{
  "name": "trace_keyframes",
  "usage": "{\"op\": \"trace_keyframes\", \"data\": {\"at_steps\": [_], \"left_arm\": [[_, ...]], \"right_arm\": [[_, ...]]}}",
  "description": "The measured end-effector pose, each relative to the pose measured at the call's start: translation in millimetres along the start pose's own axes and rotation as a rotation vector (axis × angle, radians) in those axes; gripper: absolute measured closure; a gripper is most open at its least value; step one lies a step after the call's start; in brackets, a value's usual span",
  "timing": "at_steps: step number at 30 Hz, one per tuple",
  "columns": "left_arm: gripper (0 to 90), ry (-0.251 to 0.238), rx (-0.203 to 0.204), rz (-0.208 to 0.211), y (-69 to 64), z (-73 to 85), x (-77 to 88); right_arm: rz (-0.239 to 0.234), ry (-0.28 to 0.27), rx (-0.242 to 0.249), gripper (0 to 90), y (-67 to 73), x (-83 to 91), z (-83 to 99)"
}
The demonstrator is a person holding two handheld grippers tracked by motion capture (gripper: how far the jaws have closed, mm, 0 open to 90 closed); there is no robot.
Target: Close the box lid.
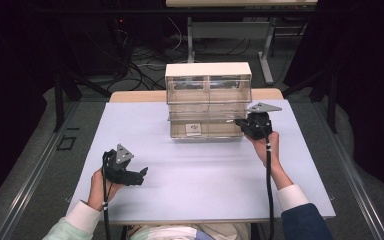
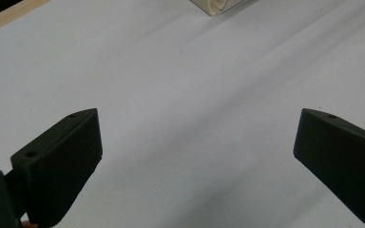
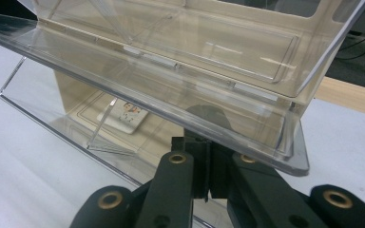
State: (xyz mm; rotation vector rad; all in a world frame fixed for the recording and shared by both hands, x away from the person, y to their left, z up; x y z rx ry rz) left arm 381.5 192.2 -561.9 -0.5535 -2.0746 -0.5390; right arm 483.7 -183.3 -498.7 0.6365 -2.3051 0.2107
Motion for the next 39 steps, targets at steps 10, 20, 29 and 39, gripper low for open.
{"op": "trace_keyframes", "data": {"at_steps": [10, 20, 29, 39], "left_arm": [[2.5, 0.016, 0.003, 0.007, 1.3, 5.8, 0.9], [2.5, 0.017, 0.0, 0.003, 2.5, 7.8, 1.2], [2.4, 0.016, -0.001, 0.003, 0.6, 8.6, 0.2], [2.3, 0.022, -0.013, -0.007, 2.3, 10.1, 0.5]], "right_arm": [[0.001, 0.01, -0.002, 90.0, -0.8, 3.3, 4.2], [-0.012, 0.039, -0.018, 90.0, 0.5, 1.1, 11.9], [-0.01, 0.062, -0.009, 90.0, -1.2, 1.2, 18.1], [-0.006, 0.095, -0.015, 89.7, -1.3, -0.2, 26.6]]}}
Point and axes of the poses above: each handheld gripper's, and its own axes: x roughly backward along the jaws, z roughly out of its underside, y roughly to its left, the point moved 7 cm from there along -x, roughly forward along the jaws, and after that the axes turned 15 degrees about y, right-handed, at the moved point
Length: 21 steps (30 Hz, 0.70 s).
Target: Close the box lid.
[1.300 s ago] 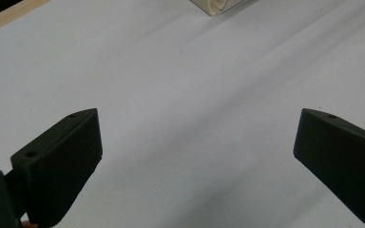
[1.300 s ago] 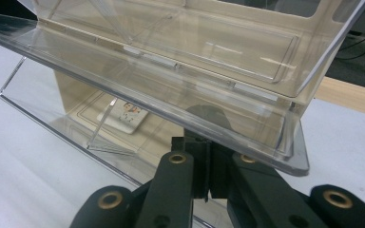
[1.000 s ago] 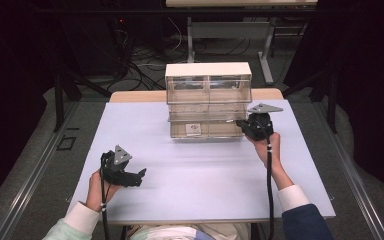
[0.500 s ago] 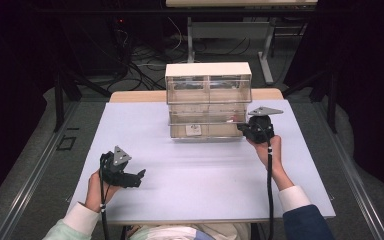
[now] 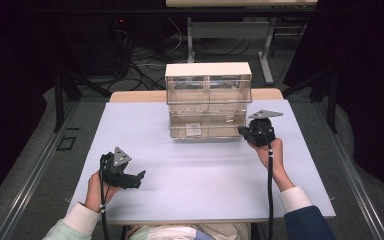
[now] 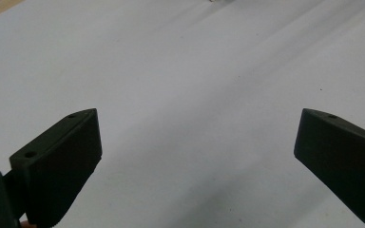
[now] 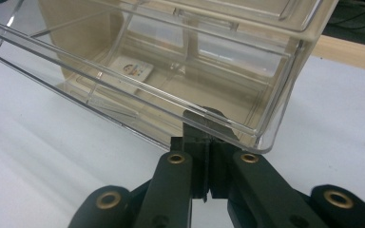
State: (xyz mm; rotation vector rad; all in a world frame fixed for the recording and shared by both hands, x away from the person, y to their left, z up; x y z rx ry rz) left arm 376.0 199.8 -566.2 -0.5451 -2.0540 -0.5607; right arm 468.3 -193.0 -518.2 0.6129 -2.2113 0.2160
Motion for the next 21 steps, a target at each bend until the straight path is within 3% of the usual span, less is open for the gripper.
{"op": "trace_keyframes", "data": {"at_steps": [10, 21], "left_arm": [[2.2, 0.016, 0.005, 0.023, -2.0, 2.0, -0.1], [1.5, 0.004, 0.005, 0.013, 0.2, 5.0, 2.4]], "right_arm": [[-0.01, 0.031, -0.005, 89.5, 3.7, -2.3, 8.2], [-0.025, 0.068, -0.003, 88.2, 8.2, -3.0, 20.0]]}}
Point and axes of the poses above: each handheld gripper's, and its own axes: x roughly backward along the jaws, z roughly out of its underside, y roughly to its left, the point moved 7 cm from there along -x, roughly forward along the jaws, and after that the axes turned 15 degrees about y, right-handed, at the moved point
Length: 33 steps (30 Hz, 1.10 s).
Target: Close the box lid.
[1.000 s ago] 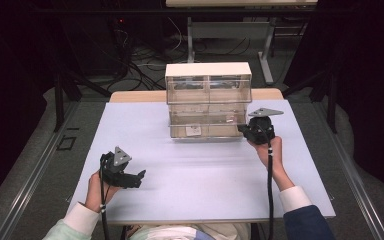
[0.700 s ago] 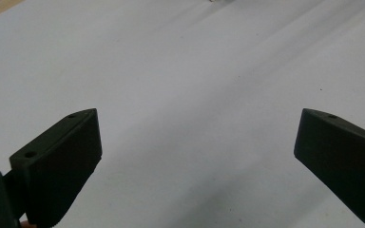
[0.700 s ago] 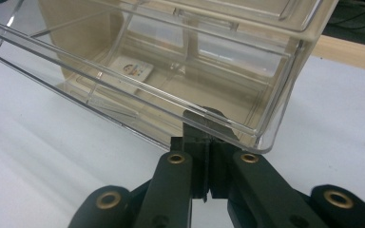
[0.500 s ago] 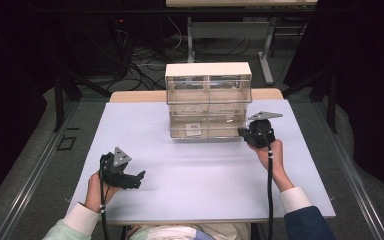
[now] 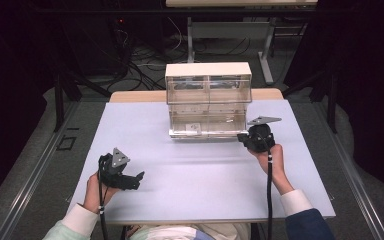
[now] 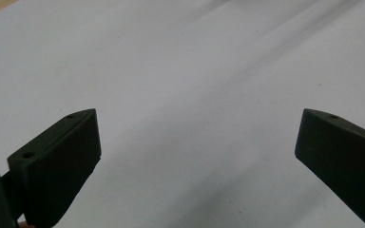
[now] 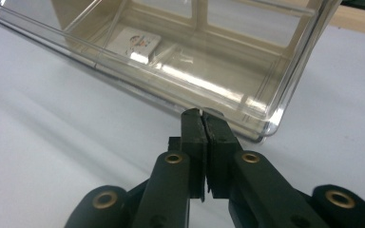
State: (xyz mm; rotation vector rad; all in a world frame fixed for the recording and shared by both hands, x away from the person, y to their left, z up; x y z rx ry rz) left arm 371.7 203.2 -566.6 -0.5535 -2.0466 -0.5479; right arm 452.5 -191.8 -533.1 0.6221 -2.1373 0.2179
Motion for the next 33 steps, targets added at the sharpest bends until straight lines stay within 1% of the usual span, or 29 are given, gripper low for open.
{"op": "trace_keyframes", "data": {"at_steps": [1, 2, 3, 4, 5, 6, 7, 9, 13, 14, 15, 17, 19, 20, 21, 22, 23, 24, 25, 26, 28, 29, 31, 32, 33], "left_arm": [[1.4, 0.001, -0.001, -0.003, 0.5, 0.3, 0.4], [1.2, 0.007, 0.004, 0.007, -0.4, 1.1, 1.1], [1.0, -0.01, 0.013, 0.003, -0.9, 0.5, 0.5], [0.8, -0.014, 0.01, -0.002, -0.5, 0.6, 1.0], [0.7, 0.0, 0.003, 0.004, -0.5, 1.7, 2.5], [0.6, -0.005, 0.013, 0.007, -1.5, 2.1, 2.8], [0.6, -0.01, 0.002, -0.008, 0.1, 2.2, 3.7], [0.5, -0.01, 0.004, 0.0, -1.0, 3.7, 5.0], [0.4, -0.012, 0.004, -0.001, -2.5, 6.1, 7.6], [0.4, -0.02, 0.005, -0.005, -2.6, 6.2, 7.7], [0.5, -0.014, 0.005, 0.002, -3.5, 7.2, 8.5], [0.4, -0.013, 0.001, 0.003, -4.1, 8.6, 9.5], [0.4, -0.018, 0.002, 0.001, -4.6, 9.3, 10.1], [0.4, -0.017, 0.001, 0.002, -4.9, 10.0, 10.8], [0.4, -0.019, 0.005, 0.007, -6.0, 10.5, 10.7], [0.4, -0.015, 0.005, 0.001, -6.1, 11.5, 11.3], [0.4, -0.015, 0.007, 0.013, -7.4, 11.8, 11.3], [0.4, -0.015, 0.011, 0.017, -8.1, 12.4, 11.2], [0.4, -0.019, 0.0, 0.007, -7.0, 12.5, 11.4], [0.4, -0.015, 0.0, 0.012, -7.7, 13.5, 11.7], [0.4, -0.016, 0.0, 0.011, -8.0, 14.2, 12.0], [0.4, -0.02, 0.002, 0.013, -8.5, 14.5, 12.0], [0.4, -0.013, 0.002, 0.014, -8.7, 16.0, 12.8], [0.4, -0.017, 0.01, 0.02, -9.5, 16.3, 12.6], [0.4, -0.022, 0.004, 0.01, -8.3, 16.5, 13.1]], "right_arm": [[0.003, 0.006, 0.012, 87.3, 0.0, 0.0, 2.3], [0.0, 0.013, 0.01, 85.5, 1.3, -0.4, 4.5], [0.003, 0.013, 0.015, 84.4, 1.9, 0.3, 6.4], [-0.001, 0.01, 0.013, 82.8, 3.3, 1.4, 7.4], [0.0, 0.009, 0.013, 81.3, 4.0, 2.9, 8.5], [-0.001, 0.004, 0.019, 79.4, 4.6, 4.8, 9.5], [-0.007, 0.006, 0.018, 76.5, 5.6, 6.5, 10.9], [-0.012, 0.004, 0.025, 69.4, 7.3, 8.8, 13.4], [-0.032, 0.001, 0.04, 55.1, 11.1, 13.2, 19.4], [-0.036, 0.003, 0.044, 50.0, 12.2, 14.4, 21.1], [-0.039, 0.002, 0.047, 46.4, 13.4, 15.5, 22.6], [-0.044, 0.004, 0.053, 40.5, 15.5, 18.6, 26.2], [-0.059, 0.004, 0.061, 33.7, 18.5, 21.0, 29.6], [-0.057, 0.0, 0.073, 31.4, 19.2, 22.0, 30.9], [-0.063, 0.004, 0.064, 29.2, 21.2, 23.6, 33.1], [-0.065, 0.002, 0.073, 26.1, 21.7, 24.9, 34.8], [-0.074, -0.001, 0.077, 23.7, 23.4, 25.6, 36.0], [-0.069, -0.001, 0.081, 21.9, 24.1, 26.5, 38.0], [-0.073, -0.004, 0.087, 19.9, 25.2, 26.9, 39.3], [-0.078, -0.004, 0.095, 18.0, 26.3, 27.7, 41.0], [-0.084, -0.002, 0.091, 16.4, 29.4, 29.7, 44.3], [-0.08, 0.0, 0.107, 15.5, 29.4, 30.6, 45.9], [-0.079, -0.008, 0.102, 15.1, 31.7, 33.1, 48.5], [-0.074, -0.011, 0.115, 14.3, 31.5, 33.8, 50.2], [-0.08, -0.009, 0.109, 13.0, 32.8, 35.2, 52.6]]}}
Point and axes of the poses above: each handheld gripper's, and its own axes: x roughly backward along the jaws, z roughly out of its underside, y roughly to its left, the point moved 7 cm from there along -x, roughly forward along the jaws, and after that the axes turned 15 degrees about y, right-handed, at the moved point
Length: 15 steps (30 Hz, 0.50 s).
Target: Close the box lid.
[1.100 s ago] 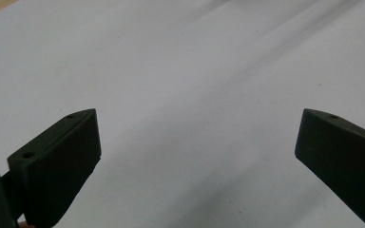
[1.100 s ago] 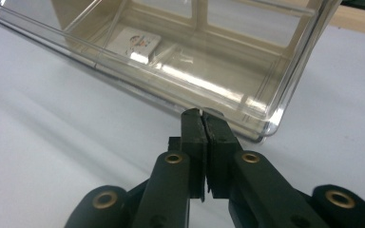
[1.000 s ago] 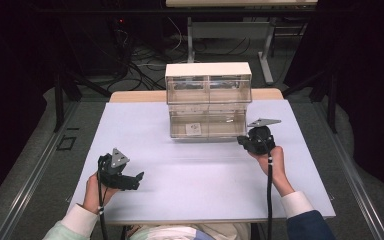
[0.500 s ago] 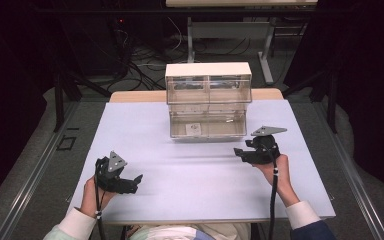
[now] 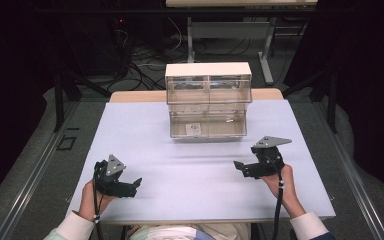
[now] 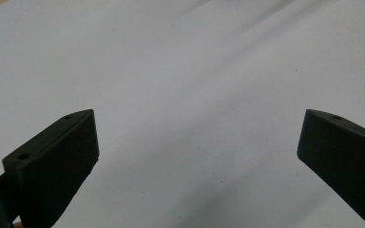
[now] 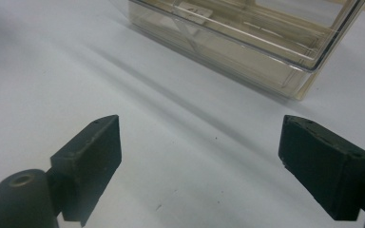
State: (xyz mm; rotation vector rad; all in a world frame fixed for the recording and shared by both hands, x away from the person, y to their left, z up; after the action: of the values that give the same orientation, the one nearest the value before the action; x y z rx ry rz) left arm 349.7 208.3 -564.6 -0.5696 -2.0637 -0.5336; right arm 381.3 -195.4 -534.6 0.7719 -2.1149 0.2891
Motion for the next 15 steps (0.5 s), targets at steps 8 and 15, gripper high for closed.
{"op": "trace_keyframes", "data": {"at_steps": [8, 15], "left_arm": [[0.4, 0.009, -0.003, 0.006, -0.6, 3.2, -0.3], [0.4, 0.009, 0.006, 0.01, -0.6, 5.0, -0.5]], "right_arm": [[0.001, 0.007, 0.017, 5.1, 3.7, 5.5, 16.4], [0.018, 0.018, 0.037, 1.5, 4.8, 10.5, 30.3]]}}
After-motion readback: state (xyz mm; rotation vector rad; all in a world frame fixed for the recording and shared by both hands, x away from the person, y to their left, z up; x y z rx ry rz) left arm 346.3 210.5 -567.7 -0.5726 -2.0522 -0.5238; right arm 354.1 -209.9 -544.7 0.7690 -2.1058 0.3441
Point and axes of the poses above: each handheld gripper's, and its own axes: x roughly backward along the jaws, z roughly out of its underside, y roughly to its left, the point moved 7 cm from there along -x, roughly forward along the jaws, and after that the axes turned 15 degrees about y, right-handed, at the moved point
